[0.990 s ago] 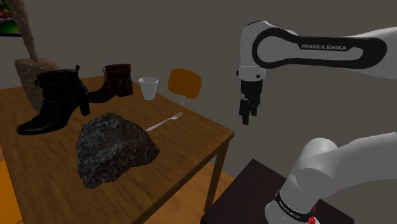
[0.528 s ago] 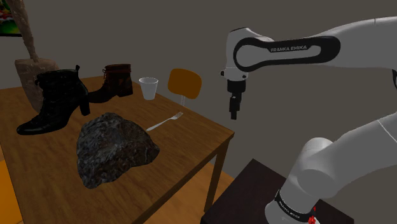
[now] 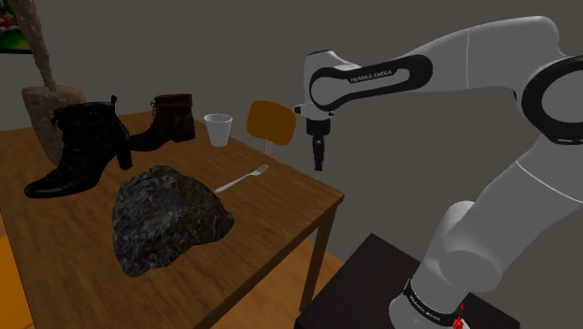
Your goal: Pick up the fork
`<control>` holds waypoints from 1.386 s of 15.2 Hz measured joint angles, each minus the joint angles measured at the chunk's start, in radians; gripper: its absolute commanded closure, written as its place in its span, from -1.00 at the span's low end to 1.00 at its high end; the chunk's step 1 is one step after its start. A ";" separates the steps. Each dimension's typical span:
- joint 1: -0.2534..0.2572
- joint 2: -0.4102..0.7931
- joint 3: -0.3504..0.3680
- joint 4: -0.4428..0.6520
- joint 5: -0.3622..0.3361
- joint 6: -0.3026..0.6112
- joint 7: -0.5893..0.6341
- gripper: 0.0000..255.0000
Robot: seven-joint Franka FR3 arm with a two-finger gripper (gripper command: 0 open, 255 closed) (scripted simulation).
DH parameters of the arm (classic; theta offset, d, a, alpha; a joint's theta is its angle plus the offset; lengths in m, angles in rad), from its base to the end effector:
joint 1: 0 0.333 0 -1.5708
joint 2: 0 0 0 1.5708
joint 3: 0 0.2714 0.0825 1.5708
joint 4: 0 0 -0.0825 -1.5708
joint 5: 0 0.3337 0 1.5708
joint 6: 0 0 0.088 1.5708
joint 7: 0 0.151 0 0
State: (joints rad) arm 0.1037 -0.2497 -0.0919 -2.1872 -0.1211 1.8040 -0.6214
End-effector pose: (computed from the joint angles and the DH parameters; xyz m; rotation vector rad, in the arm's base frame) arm 0.4217 -0.0109 0.4124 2.9102 1.0188 -0.2404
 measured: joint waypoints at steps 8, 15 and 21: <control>0.039 0.263 0.000 0.216 0.021 0.100 -0.285 -1.00; 0.061 0.486 0.043 0.447 0.045 0.136 -0.507 -1.00; 0.071 0.581 0.071 0.532 0.049 0.166 -0.600 -1.00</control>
State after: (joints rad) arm 0.1751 0.3310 -0.0209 -1.6549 -0.0723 1.9698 -1.2218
